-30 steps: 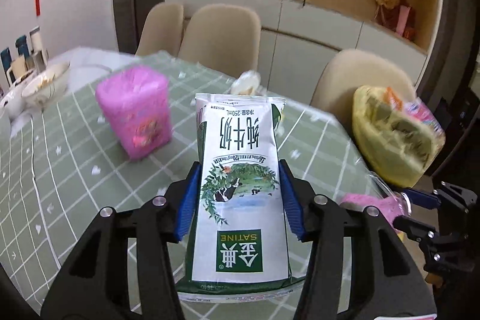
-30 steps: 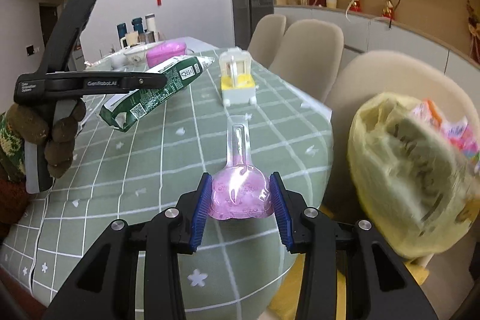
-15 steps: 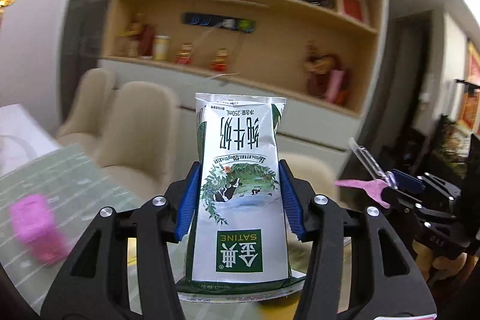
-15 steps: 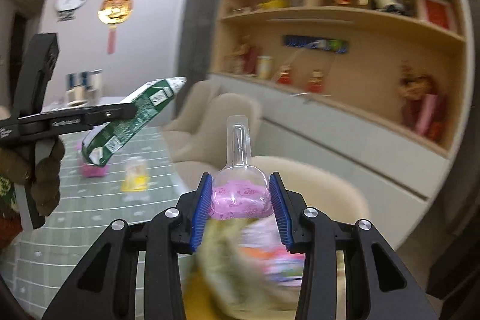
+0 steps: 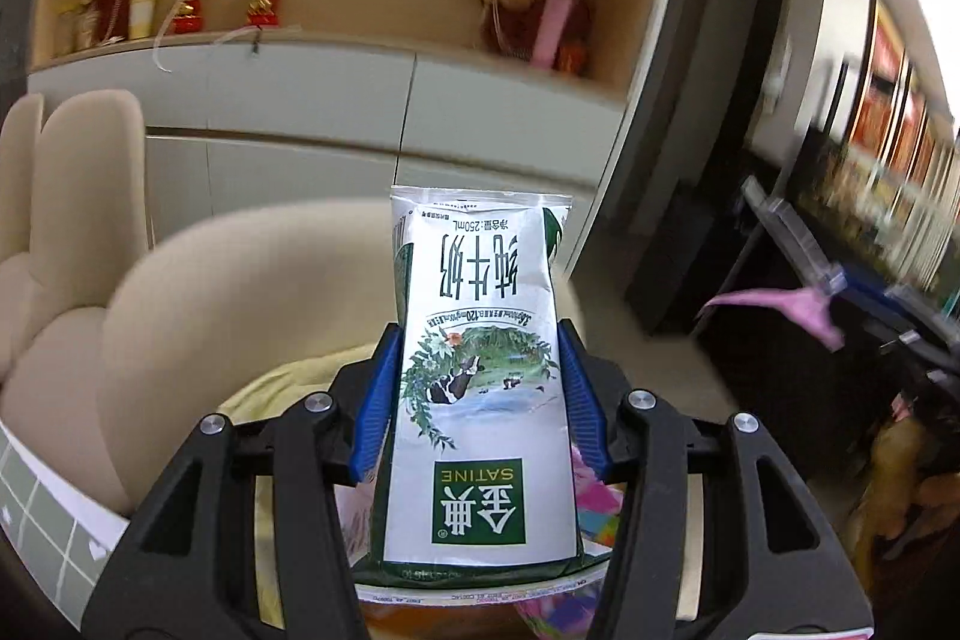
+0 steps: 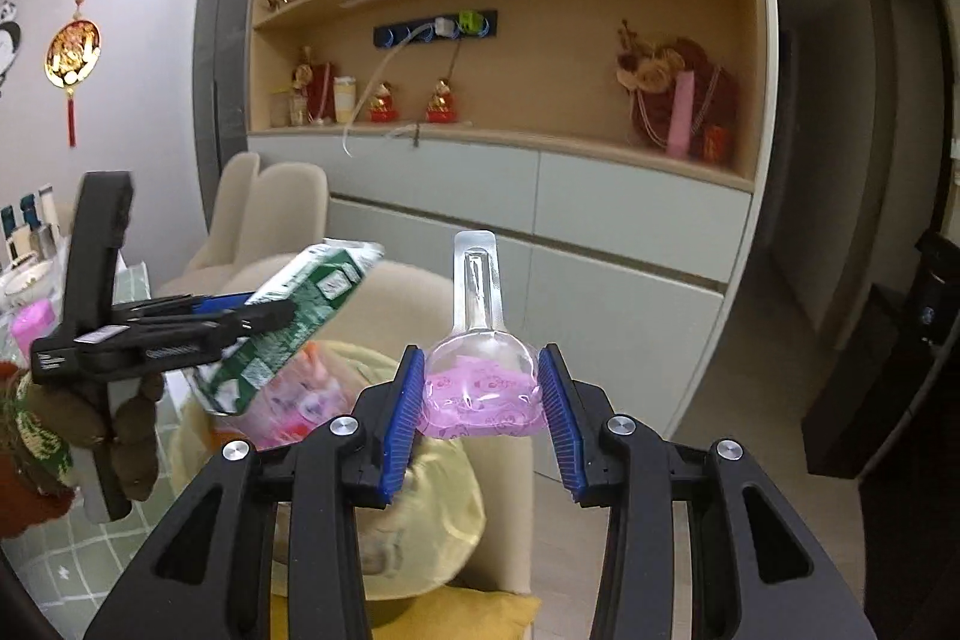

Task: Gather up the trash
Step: 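Carry the milk carton and pink item to the yellow bag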

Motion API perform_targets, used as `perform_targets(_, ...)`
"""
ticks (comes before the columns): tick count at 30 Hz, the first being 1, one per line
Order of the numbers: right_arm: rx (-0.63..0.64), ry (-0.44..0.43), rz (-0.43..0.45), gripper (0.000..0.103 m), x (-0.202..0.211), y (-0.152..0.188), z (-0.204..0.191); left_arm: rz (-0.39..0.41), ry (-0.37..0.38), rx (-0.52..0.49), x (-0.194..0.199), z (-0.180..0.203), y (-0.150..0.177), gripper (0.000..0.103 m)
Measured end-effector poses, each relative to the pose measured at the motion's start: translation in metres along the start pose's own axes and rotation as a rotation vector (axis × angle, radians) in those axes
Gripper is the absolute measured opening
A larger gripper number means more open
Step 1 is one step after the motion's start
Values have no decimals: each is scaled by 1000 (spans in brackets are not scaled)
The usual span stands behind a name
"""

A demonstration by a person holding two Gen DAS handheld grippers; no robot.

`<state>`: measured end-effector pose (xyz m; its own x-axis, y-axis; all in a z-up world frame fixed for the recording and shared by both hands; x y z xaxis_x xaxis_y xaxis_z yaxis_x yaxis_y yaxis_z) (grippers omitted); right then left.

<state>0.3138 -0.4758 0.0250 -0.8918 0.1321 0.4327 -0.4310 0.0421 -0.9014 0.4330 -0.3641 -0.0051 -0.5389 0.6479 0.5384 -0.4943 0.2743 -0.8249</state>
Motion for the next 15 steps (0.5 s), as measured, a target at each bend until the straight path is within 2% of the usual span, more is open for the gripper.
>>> perform_targets(4, 14, 13, -7, 38, -5, 10, 8, -173, -58, -64, -36, 7, 20, 48)
perform_targets(6, 10, 9, -15, 38, -9, 14, 9, -258, -46, -85, -39, 11, 40, 48)
perform_targets(9, -13, -15, -25, 38, -16, 16, 8, -298, 15, -91, -32, 18, 50, 48)
perform_targets(12, -31, -49, -30, 38, -21, 17, 1, -317, 13, -102, -27, 15, 58, 48)
perform_targets(15, -26, -79, -31, 38, -24, 14, -15, -306, 36, -44, -20, 5, 55, 51)
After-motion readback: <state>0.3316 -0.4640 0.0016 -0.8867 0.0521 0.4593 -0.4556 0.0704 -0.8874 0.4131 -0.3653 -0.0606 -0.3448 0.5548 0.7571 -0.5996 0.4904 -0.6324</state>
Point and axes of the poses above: each gripper's, at about its wrist camera, not at the fingertips, and x roughly against the way its jaws point, z to its right, y to its underside, the point moved 10 cm from there along -x, roughly the way its jaws point, and after that the axes turned 2 degrees about -y, right-handed, at the moved point
